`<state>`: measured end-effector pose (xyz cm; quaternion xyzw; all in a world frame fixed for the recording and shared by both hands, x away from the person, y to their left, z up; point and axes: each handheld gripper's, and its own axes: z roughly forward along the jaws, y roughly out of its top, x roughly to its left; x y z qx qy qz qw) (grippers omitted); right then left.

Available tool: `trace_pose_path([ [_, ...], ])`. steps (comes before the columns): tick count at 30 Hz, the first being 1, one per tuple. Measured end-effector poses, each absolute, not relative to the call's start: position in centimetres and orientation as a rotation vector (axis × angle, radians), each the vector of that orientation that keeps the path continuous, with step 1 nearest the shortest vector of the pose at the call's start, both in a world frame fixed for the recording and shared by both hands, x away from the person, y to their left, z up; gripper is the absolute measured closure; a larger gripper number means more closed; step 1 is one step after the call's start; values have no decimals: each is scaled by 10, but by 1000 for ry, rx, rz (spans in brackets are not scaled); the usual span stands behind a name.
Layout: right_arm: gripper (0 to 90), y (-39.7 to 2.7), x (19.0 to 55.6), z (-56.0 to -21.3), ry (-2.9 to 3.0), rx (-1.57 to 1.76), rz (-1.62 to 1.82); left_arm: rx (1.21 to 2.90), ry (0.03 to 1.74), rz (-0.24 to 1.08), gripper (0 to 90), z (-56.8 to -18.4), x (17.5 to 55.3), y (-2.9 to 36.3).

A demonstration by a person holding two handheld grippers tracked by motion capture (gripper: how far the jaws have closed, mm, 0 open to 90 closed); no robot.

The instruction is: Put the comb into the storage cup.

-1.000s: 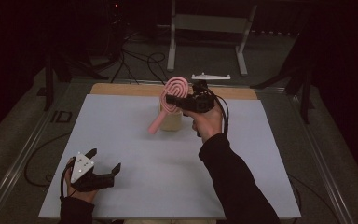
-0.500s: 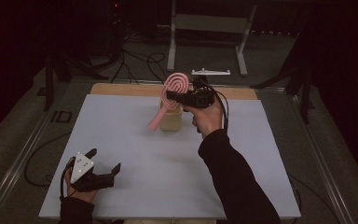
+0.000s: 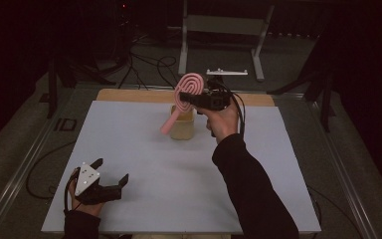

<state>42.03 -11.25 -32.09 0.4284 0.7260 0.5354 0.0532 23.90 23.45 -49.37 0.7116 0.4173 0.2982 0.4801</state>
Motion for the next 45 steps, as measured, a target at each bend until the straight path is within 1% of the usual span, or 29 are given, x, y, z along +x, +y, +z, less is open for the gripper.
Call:
trace_pose_path([
  [27,637,-123,434,-315,2150,1355,1636,1740,1017,728,2,-494,239,234],
  [45,637,-124,439,-304,2144,1335,1590,1735,1017,730,2,-494,239,234],
])
